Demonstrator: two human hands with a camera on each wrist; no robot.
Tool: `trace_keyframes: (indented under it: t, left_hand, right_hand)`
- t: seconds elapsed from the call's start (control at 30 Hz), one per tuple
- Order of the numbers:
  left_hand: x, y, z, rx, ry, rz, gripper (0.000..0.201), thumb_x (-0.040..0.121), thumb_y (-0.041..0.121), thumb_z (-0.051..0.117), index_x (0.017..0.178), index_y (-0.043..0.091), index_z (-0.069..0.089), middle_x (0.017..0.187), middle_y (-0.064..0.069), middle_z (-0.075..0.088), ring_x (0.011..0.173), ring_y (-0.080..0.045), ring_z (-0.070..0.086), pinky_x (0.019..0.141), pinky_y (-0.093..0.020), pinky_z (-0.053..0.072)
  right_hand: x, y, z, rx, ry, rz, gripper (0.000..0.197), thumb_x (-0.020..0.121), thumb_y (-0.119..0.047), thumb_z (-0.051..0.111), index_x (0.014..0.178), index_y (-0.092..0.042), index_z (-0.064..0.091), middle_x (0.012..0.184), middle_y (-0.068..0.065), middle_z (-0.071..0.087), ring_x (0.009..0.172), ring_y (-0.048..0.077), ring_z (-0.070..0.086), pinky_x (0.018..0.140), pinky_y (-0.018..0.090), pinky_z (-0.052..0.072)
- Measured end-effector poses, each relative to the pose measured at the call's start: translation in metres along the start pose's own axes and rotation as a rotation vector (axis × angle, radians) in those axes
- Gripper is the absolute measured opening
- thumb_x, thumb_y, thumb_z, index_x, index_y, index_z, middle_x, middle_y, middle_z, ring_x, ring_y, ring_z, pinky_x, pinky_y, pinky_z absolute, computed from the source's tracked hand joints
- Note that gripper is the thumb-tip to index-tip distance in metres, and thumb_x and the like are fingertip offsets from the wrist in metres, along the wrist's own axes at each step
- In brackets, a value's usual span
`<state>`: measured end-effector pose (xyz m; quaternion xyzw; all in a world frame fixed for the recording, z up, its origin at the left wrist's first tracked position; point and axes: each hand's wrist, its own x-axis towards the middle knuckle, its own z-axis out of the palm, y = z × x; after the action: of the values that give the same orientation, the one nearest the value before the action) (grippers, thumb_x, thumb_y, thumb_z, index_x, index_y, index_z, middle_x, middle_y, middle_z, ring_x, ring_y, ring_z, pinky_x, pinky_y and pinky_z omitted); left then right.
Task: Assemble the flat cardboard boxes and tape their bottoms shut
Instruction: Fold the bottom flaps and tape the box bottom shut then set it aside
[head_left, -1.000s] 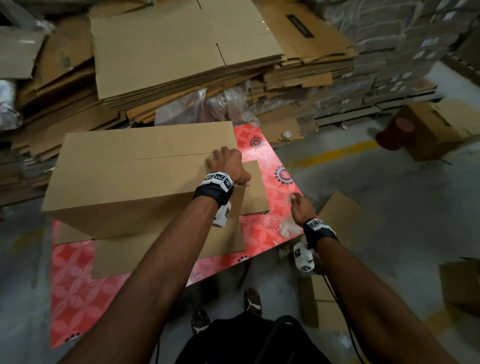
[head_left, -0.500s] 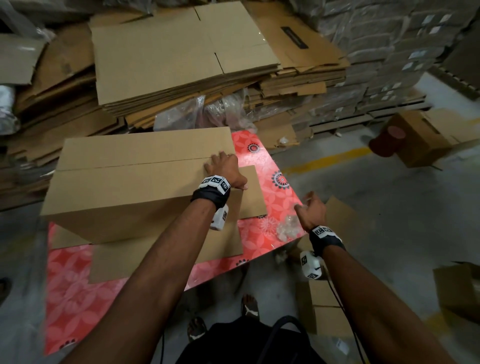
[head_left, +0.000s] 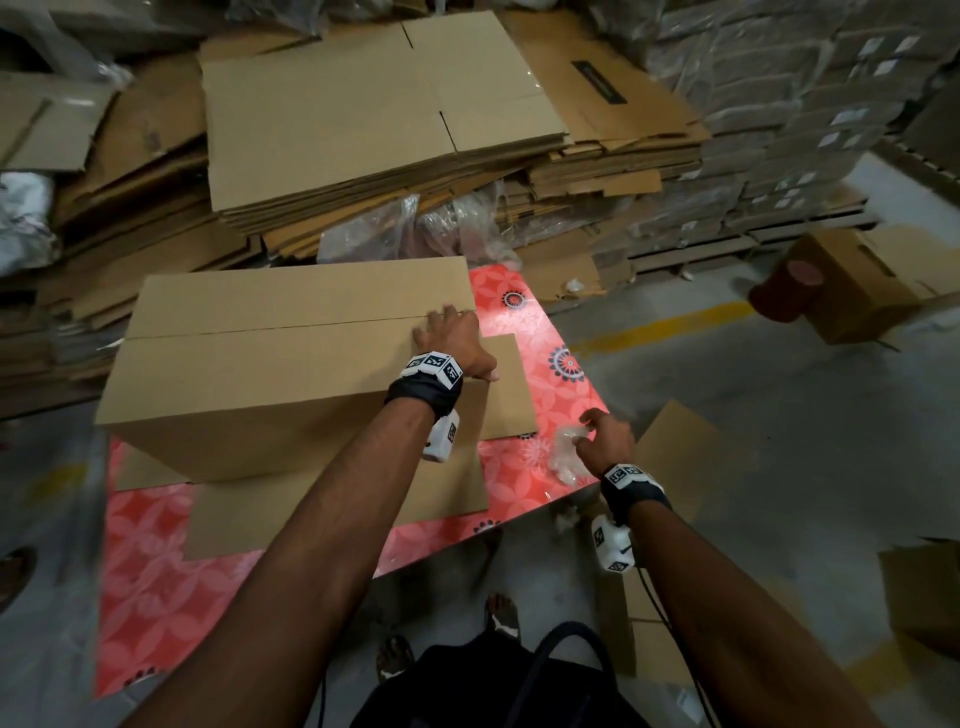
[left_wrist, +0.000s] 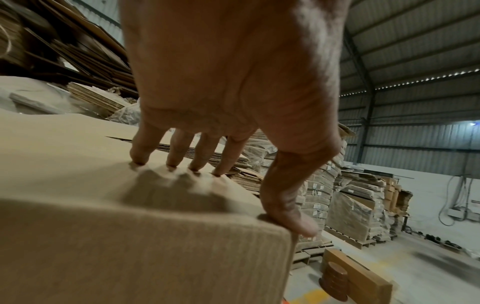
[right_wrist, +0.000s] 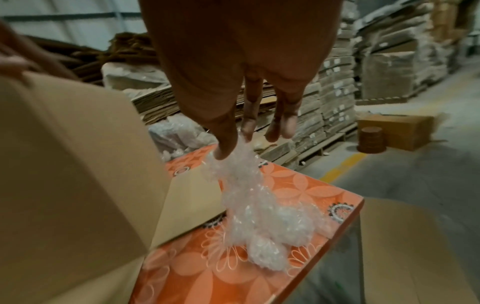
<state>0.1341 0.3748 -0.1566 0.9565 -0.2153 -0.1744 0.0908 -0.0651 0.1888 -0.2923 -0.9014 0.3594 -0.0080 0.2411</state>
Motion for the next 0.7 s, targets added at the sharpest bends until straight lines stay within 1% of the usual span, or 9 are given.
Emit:
trace_keyframes:
  t: [0.1, 0.17, 0.2, 0.3, 0.37, 0.47, 0.53, 0.6, 0.7]
  left_hand:
    - [-0.001, 0.0, 0.0, 0.001, -0.004, -0.004, 0.1, 0.06, 0.05, 0.092, 0.143, 0.019, 0.046, 0.162, -0.011, 0.027, 0.148, -0.036, 0.024, 0.116, -0.059, 0.028]
    - [-0.001, 0.001, -0.001, -0.002, -0.008, -0.003, 0.101, 0.06, 0.049, 0.092, 0.144, 0.018, 0.046, 0.164, -0.011, 0.025, 0.149, -0.036, 0.023, 0.116, -0.059, 0.027]
    - [-0.001, 0.001, -0.001, -0.004, -0.008, -0.003, 0.101, 0.06, 0.049, 0.092, 0.144, 0.018, 0.046, 0.164, -0.011, 0.025, 0.149, -0.037, 0.023, 0.117, -0.059, 0.027]
    - [-0.001, 0.001, -0.002, 0.002, -0.012, -0.003, 0.101, 0.06, 0.049, 0.092, 0.144, 0.017, 0.045, 0.164, -0.012, 0.025, 0.15, -0.037, 0.023, 0.117, -0.06, 0.027]
    - [-0.001, 0.002, -0.002, 0.0, -0.02, -0.004, 0.103, 0.06, 0.048, 0.092, 0.146, 0.017, 0.044, 0.165, -0.012, 0.023, 0.151, -0.038, 0.021, 0.117, -0.061, 0.026]
    - [-0.002, 0.003, -0.002, -0.012, -0.028, -0.006, 0.103, 0.061, 0.047, 0.092, 0.146, 0.017, 0.042, 0.166, -0.012, 0.022, 0.152, -0.038, 0.019, 0.118, -0.062, 0.024]
    - [-0.004, 0.002, -0.003, -0.022, -0.031, -0.002, 0.102, 0.06, 0.046, 0.091, 0.145, 0.017, 0.043, 0.164, -0.013, 0.024, 0.151, -0.04, 0.02, 0.117, -0.063, 0.024]
    - [-0.008, 0.001, -0.006, -0.019, -0.033, 0.011, 0.1, 0.055, 0.046, 0.088, 0.141, 0.016, 0.046, 0.159, -0.015, 0.031, 0.147, -0.041, 0.026, 0.114, -0.063, 0.029]
    - [-0.014, -0.001, -0.008, -0.007, -0.033, 0.025, 0.097, 0.047, 0.048, 0.085, 0.133, 0.017, 0.052, 0.147, -0.014, 0.041, 0.139, -0.041, 0.035, 0.107, -0.062, 0.037]
  right_hand:
    - [-0.008, 0.005, 0.005, -0.058, -0.041, 0.055, 0.021, 0.085, -0.011, 0.066, 0.106, -0.012, 0.063, 0.107, 0.015, 0.069, 0.099, 0.04, 0.065, 0.076, 0.038, 0.05]
    - [-0.014, 0.011, 0.007, -0.092, -0.037, 0.061, 0.016, 0.087, -0.009, 0.059, 0.099, -0.015, 0.067, 0.105, 0.016, 0.071, 0.095, 0.04, 0.067, 0.075, 0.038, 0.052]
    - [-0.016, 0.013, 0.008, -0.066, -0.025, 0.06, 0.016, 0.086, -0.007, 0.061, 0.096, -0.016, 0.069, 0.104, 0.015, 0.072, 0.095, 0.039, 0.067, 0.076, 0.036, 0.051]
    - [-0.014, 0.019, 0.009, 0.045, 0.012, 0.055, 0.012, 0.082, -0.008, 0.076, 0.09, -0.016, 0.077, 0.107, 0.016, 0.067, 0.099, 0.034, 0.064, 0.078, 0.029, 0.042]
    - [-0.01, 0.021, 0.008, 0.119, 0.039, 0.106, 0.017, 0.074, -0.007, 0.08, 0.087, -0.018, 0.075, 0.102, 0.013, 0.069, 0.093, 0.031, 0.065, 0.075, 0.026, 0.04]
    - [-0.011, 0.012, -0.002, 0.29, 0.09, 0.165, 0.027, 0.067, 0.003, 0.067, 0.089, -0.013, 0.066, 0.083, 0.003, 0.069, 0.076, 0.025, 0.063, 0.068, 0.027, 0.042]
    - [-0.013, 0.004, -0.008, 0.349, 0.106, 0.133, 0.022, 0.068, 0.002, 0.064, 0.087, -0.009, 0.064, 0.081, 0.003, 0.067, 0.074, 0.025, 0.06, 0.067, 0.029, 0.04]
    - [-0.012, -0.004, -0.009, 0.387, 0.122, 0.065, 0.02, 0.065, -0.005, 0.06, 0.085, -0.006, 0.063, 0.082, 0.007, 0.066, 0.075, 0.026, 0.057, 0.067, 0.03, 0.038]
    - [-0.007, -0.011, -0.003, 0.413, 0.149, 0.0, 0.031, 0.055, -0.015, 0.049, 0.081, -0.005, 0.062, 0.083, 0.012, 0.066, 0.076, 0.028, 0.056, 0.067, 0.03, 0.036]
